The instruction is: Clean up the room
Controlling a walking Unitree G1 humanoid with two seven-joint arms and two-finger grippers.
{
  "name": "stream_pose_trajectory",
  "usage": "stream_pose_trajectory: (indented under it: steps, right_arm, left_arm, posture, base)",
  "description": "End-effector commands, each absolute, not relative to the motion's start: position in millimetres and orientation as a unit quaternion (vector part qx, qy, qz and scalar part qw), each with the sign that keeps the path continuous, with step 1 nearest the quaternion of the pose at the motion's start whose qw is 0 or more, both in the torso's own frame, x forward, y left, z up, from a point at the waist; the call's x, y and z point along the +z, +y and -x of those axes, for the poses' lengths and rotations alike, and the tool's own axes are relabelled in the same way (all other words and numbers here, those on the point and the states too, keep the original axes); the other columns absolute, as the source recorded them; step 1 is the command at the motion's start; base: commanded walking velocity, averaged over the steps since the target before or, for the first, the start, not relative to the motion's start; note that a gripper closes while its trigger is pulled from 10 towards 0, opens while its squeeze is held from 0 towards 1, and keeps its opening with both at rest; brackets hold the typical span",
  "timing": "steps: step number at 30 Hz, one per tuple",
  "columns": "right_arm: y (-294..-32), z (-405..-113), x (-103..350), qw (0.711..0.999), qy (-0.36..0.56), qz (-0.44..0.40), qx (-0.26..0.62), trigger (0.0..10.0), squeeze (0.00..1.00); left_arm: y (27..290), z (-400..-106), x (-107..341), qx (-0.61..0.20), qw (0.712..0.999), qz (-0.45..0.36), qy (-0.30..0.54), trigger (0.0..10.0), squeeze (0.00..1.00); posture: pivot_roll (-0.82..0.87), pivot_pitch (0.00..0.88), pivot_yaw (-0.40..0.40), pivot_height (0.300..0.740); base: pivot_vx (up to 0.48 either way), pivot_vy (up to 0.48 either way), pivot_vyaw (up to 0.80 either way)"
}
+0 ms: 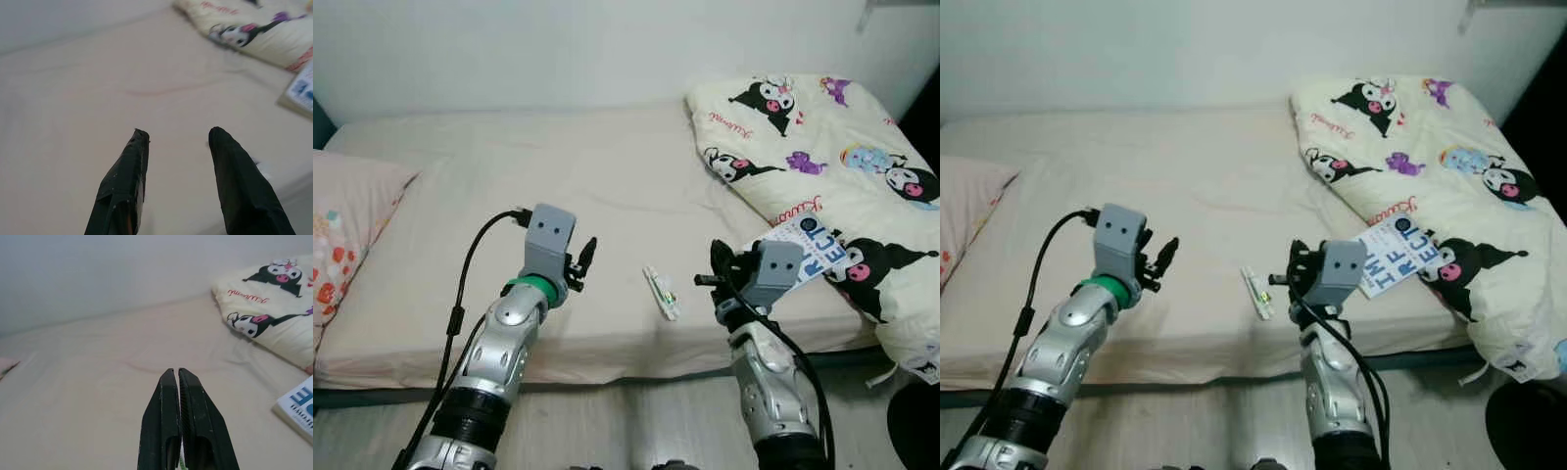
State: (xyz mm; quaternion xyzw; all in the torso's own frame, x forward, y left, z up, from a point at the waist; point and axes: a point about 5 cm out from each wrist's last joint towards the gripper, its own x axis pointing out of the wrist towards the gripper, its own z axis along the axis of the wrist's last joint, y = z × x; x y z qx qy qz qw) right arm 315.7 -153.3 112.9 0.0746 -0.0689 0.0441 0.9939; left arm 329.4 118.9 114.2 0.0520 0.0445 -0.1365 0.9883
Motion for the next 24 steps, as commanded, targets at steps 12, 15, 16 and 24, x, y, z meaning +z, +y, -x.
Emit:
stream_pose_trajectory:
  steps: [12, 15, 16, 24]
  right_arm:
    - [-165.2, -328.7, 112.9, 0.996, -0.046, -0.056, 0.057, 10.0, 0.00]
    - [-160.9, -330.6, 108.6, 0.995, -0.036, -0.060, 0.064, 10.0, 0.00]
    - [-160.9, -330.6, 108.6, 0.995, -0.036, -0.060, 0.064, 10.0, 0.00]
    - [-155.5, -335.1, 106.8, 0.995, -0.031, -0.064, 0.075, 10.0, 0.00]
  left_arm:
    - [168.4, -307.9, 85.9, 0.004, 0.998, -0.013, 0.055, 10.0, 0.00]
    - [166.5, -306.7, 88.4, 0.000, 0.999, -0.026, 0.042, 10.0, 0.00]
    - [166.5, -306.7, 88.4, 0.000, 0.999, -0.026, 0.042, 10.0, 0.00]
    - [156.1, -310.4, 98.9, -0.021, 0.999, -0.042, 0.011, 10.0, 0.00]
  posture:
    - [-0.01, 0.064, -0.006, 0.636]
    - [0.00, 0.065, -0.009, 0.621]
    - [0.00, 0.065, -0.009, 0.621]
    - [0.01, 0.072, -0.004, 0.591]
  base:
    - [0.000, 0.000, 0.00]
    - [0.000, 0.000, 0.00]
    - [0.000, 0.000, 0.00]
    - [0.000, 0.000, 0.00]
